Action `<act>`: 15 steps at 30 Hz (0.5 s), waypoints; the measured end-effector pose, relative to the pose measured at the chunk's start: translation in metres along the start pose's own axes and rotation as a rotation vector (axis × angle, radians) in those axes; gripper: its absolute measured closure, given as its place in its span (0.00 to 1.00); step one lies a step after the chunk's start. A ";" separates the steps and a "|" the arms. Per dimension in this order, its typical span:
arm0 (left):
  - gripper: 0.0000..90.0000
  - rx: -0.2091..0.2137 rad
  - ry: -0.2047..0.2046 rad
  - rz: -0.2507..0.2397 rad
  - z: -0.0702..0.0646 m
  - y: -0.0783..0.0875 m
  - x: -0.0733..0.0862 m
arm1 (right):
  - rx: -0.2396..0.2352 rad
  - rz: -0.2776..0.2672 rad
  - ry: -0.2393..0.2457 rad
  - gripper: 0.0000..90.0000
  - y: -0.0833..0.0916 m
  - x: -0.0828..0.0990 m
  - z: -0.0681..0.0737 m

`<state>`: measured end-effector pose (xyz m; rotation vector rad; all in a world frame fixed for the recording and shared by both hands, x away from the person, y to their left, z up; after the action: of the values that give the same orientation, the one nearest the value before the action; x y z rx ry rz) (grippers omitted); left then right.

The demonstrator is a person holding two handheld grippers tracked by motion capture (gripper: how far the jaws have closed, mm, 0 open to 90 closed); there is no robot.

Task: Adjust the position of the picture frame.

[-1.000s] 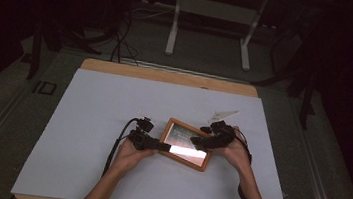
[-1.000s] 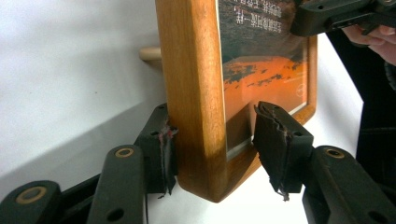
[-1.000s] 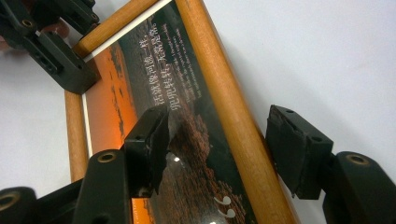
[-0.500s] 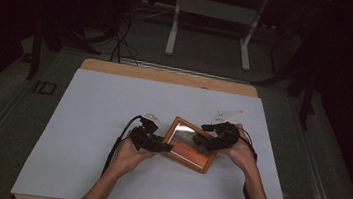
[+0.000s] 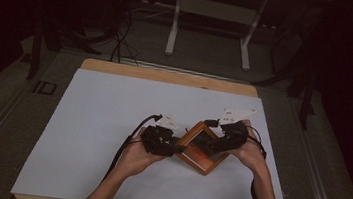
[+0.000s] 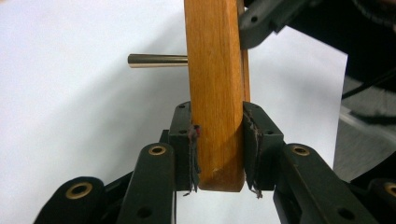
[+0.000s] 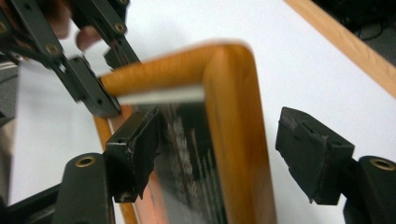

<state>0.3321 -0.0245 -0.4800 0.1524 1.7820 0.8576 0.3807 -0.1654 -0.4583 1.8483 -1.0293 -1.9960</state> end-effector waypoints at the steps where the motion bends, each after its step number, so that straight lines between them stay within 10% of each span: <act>1: 0.77 -0.006 -0.023 -0.005 -0.004 -0.001 -0.004 | -0.016 -0.013 0.013 0.39 0.009 -0.002 0.003; 15: 0.72 0.022 -0.020 -0.133 -0.007 -0.007 -0.014 | -0.036 -0.015 0.066 0.62 0.038 0.011 0.008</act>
<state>0.3338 -0.0398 -0.4719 0.0560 1.7628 0.7392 0.3609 -0.1965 -0.4436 1.8948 -0.9576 -1.9355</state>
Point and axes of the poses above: each handheld gripper's, and its own axes: y roughly backward along the jaws, x roughly out of its underside, z roughly to its left, the point moved 7 cm from there along -y, roughly forward along the jaws
